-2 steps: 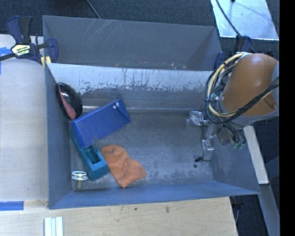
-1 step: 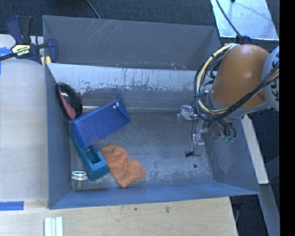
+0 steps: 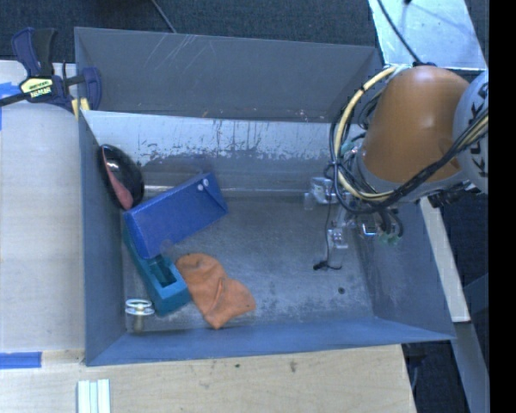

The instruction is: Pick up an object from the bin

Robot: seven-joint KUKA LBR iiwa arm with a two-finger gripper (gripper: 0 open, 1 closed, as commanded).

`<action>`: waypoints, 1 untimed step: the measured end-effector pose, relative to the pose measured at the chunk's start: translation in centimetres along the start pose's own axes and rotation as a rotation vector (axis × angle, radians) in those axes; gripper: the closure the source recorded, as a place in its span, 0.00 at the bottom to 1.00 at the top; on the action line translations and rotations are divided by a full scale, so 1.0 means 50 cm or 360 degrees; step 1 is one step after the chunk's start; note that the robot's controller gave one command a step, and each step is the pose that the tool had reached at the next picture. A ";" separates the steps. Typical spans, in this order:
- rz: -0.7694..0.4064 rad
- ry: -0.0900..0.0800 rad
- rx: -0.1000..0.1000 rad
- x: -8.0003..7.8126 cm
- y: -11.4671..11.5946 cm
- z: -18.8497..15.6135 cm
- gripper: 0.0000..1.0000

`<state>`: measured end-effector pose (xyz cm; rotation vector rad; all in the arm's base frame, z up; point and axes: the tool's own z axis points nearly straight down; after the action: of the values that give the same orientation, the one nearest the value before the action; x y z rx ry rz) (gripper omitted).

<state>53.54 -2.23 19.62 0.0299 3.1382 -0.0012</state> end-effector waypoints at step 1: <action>-0.0149 0.0000 -0.0001 0.016 0.050 -0.015 0.00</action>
Offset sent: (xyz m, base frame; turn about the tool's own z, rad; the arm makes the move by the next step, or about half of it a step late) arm 0.0014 0.0617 0.0199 0.0711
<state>52.80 0.30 20.36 -0.1172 3.1364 -0.0003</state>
